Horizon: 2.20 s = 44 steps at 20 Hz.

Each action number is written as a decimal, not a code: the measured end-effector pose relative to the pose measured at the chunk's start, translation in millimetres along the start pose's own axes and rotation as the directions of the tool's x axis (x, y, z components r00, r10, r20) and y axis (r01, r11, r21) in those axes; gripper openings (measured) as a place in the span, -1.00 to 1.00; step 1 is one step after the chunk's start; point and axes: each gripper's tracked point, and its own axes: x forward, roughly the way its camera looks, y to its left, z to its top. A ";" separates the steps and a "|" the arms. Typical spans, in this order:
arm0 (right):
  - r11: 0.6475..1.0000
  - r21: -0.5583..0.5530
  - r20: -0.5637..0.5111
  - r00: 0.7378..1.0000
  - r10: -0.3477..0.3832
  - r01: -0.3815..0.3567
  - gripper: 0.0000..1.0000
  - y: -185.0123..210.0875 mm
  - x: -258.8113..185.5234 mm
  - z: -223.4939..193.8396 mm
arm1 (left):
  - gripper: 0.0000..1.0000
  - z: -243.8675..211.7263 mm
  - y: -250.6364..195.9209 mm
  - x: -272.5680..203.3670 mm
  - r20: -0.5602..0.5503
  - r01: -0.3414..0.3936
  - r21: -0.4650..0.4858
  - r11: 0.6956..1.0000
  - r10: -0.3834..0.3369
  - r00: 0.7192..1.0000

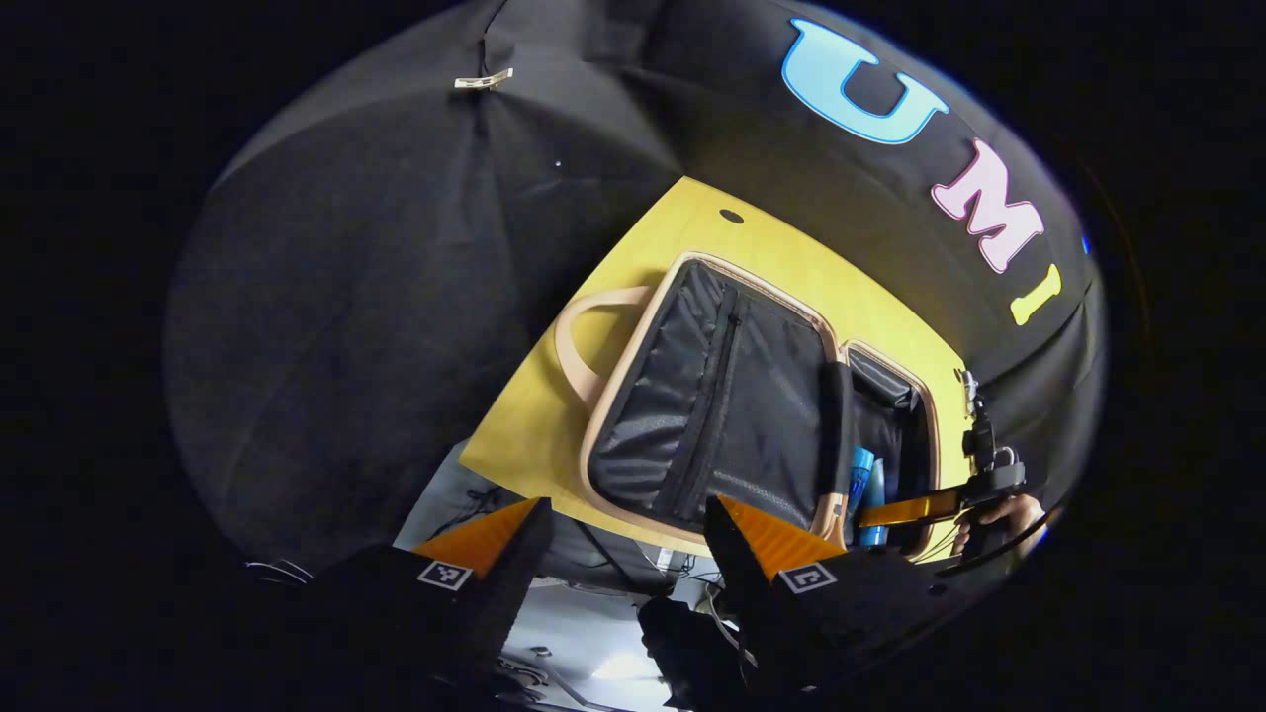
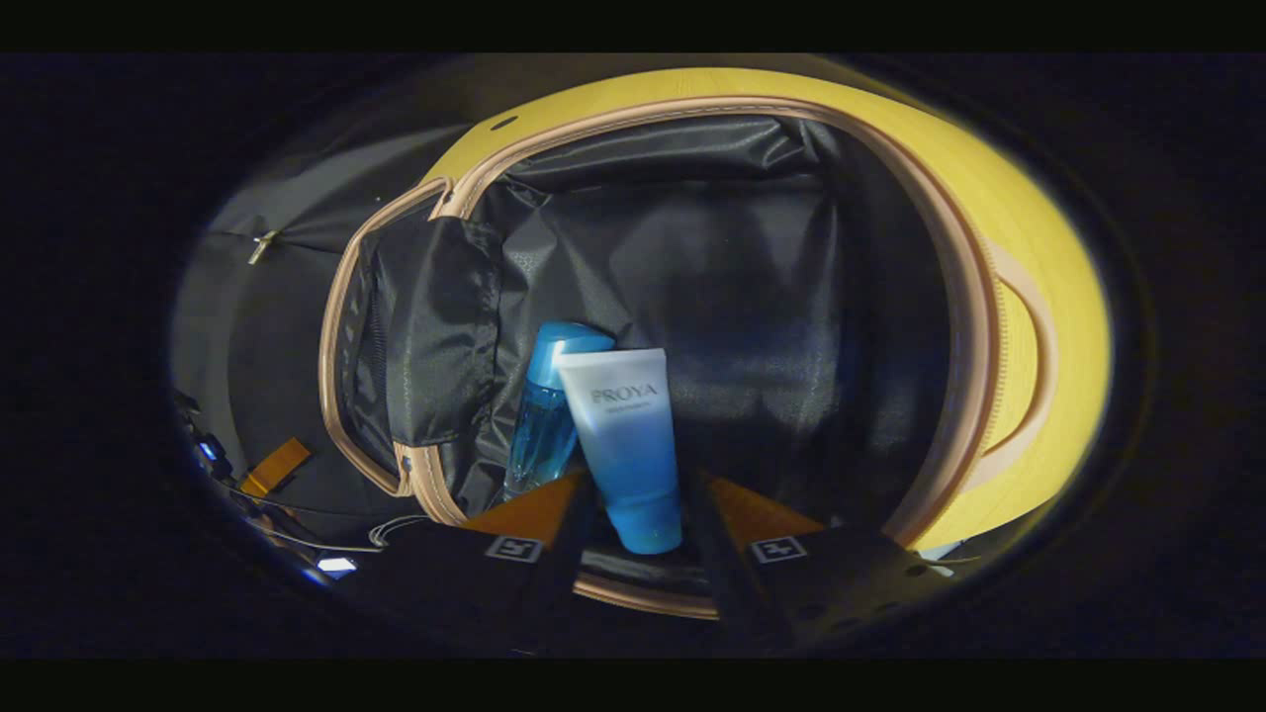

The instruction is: First open the suitcase, pack the skin care products into it, and then close the suitcase.

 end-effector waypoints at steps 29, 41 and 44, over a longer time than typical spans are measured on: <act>0.986 -0.062 0.342 0.925 0.167 -0.156 0.96 -4.6 -123.1 29.4 | 0.22 91.0 60.4 163.9 -0.187 -0.205 0.183 0.962 0.238 0.953; 0.986 -0.118 0.405 0.901 0.157 -0.118 0.95 -29.7 -152.3 14.0 | -0.79 136.4 19.8 102.8 0.017 -0.179 0.185 0.966 0.179 0.984; 0.983 -0.137 0.425 0.889 0.171 -0.124 0.96 -33.1 -162.4 7.8 | -0.82 153.5 -3.7 67.1 0.099 -0.149 0.214 0.966 0.130 0.987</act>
